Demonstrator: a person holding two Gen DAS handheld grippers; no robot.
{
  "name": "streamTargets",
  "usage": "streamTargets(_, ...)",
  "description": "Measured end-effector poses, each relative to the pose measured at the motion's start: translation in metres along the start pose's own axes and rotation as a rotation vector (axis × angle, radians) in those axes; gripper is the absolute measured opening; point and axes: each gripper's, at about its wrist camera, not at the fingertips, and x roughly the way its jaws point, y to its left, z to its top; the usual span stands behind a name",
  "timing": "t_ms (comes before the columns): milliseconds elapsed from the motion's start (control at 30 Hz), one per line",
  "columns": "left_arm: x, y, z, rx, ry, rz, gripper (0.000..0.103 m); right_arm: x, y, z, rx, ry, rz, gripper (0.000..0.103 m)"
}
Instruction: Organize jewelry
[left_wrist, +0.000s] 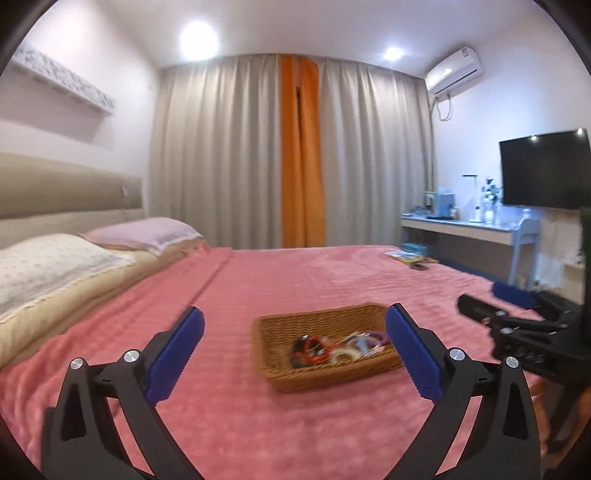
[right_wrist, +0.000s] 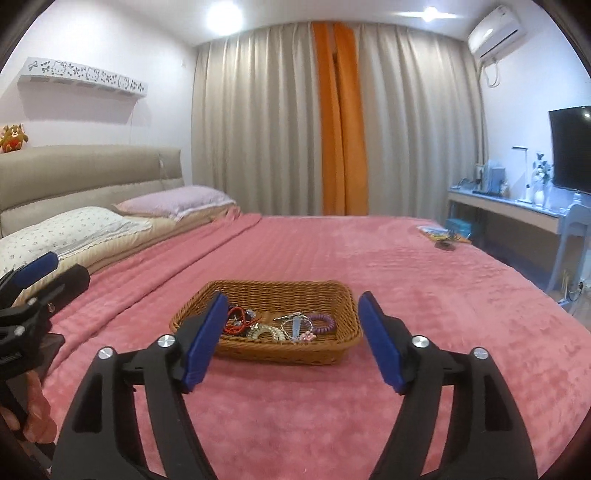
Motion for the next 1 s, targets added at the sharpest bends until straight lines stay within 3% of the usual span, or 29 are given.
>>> streamTargets(133,0.006,0.002,-0.028,0.001,0.008,0.077,0.095,0.002,0.004,-0.023,-0.036,-0.019,-0.065,0.071)
streamTargets(400,0.03,0.012,-0.066,-0.037,0.067,0.139,0.095,0.026,-0.004,-0.053,-0.024,0.034,-0.048,0.071)
streamTargets(1000,0.03,0.01,-0.071,-0.033,0.066,0.148,0.095,0.024,-0.001,-0.061,-0.039,0.033,-0.052,0.071)
